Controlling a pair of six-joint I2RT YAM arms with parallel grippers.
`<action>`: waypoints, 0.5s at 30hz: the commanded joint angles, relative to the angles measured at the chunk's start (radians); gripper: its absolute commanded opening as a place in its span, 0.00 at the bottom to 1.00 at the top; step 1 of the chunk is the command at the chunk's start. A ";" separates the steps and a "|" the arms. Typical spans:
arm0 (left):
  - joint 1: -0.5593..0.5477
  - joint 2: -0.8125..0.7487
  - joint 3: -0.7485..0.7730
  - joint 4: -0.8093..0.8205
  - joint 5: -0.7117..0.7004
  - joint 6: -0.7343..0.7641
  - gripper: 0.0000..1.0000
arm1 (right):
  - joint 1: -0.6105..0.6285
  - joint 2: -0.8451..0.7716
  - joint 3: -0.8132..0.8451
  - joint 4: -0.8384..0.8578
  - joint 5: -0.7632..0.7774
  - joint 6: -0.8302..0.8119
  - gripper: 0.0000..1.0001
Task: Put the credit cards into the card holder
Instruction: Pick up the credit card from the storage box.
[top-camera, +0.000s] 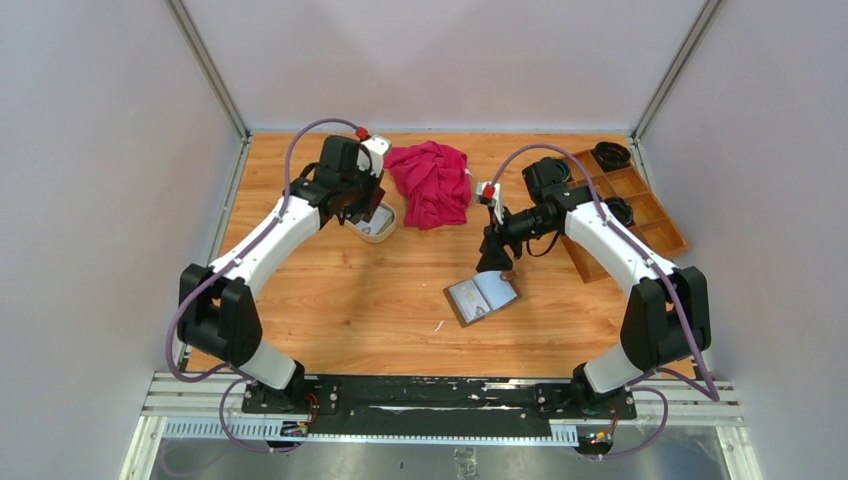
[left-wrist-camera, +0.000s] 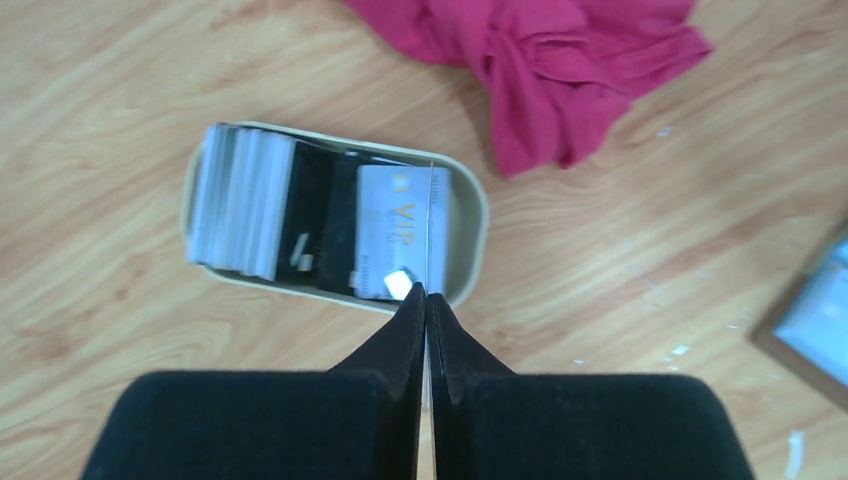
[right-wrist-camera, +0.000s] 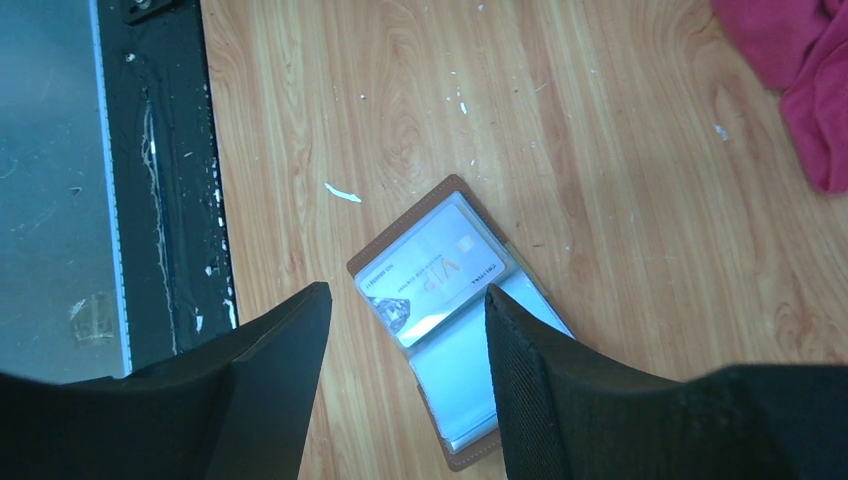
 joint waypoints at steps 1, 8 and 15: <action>-0.005 -0.079 -0.101 0.143 0.204 -0.155 0.00 | -0.020 -0.005 -0.044 0.061 -0.079 0.095 0.62; -0.010 -0.188 -0.362 0.488 0.484 -0.437 0.00 | -0.020 -0.008 -0.092 0.204 -0.174 0.269 0.63; -0.091 -0.241 -0.463 0.592 0.525 -0.535 0.00 | -0.030 -0.013 -0.148 0.363 -0.243 0.436 0.67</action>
